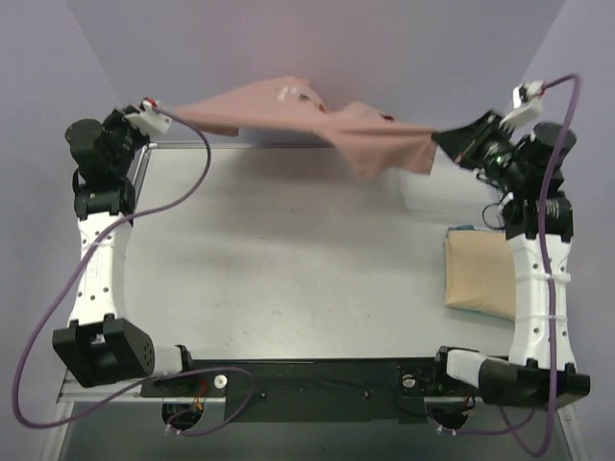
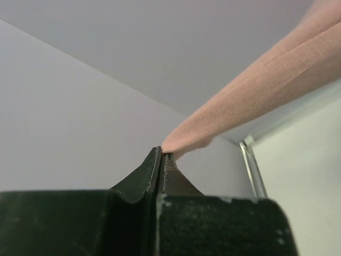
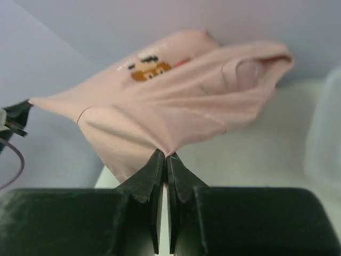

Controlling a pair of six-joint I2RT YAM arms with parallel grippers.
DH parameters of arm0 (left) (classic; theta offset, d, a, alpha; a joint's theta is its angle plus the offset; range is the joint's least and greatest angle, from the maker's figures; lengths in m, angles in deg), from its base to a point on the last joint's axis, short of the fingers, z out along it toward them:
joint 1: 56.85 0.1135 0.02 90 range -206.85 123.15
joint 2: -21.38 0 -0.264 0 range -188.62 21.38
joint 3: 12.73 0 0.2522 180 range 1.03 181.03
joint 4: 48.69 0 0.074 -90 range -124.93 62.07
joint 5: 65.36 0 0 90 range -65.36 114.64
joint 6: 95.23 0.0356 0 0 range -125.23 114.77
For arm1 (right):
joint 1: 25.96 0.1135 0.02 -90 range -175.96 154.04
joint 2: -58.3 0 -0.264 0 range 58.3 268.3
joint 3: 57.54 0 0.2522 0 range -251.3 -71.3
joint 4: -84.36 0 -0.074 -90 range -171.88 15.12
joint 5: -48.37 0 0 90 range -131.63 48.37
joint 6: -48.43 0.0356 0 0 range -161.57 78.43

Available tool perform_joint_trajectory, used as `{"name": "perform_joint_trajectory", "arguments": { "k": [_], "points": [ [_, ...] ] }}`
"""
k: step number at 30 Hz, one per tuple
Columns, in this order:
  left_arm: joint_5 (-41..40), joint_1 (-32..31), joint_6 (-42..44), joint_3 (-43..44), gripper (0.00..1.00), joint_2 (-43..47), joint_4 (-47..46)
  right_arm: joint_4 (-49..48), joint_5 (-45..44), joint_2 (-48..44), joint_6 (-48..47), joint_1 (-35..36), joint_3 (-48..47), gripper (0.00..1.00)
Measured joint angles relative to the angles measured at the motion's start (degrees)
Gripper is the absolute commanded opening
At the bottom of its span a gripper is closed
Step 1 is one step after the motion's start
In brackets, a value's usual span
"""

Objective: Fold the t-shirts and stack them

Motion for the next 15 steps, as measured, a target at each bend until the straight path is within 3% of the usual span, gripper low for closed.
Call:
{"name": "perform_joint_trajectory", "arguments": {
  "k": [2,7,15],
  "points": [
    [1.27,1.03,2.38,-7.17,0.0,5.77,8.7,6.21,0.39,-6.84,-4.26,0.42,10.91,0.0],
    [1.57,2.03,7.43,-13.57,0.0,12.07,31.23,22.36,0.26,-22.58,-11.26,3.28,34.84,0.0],
    [-0.28,2.69,15.72,-35.34,0.0,18.86,61.53,36.09,-1.77,-42.64,-7.37,11.23,61.61,0.0]
  ]
}}
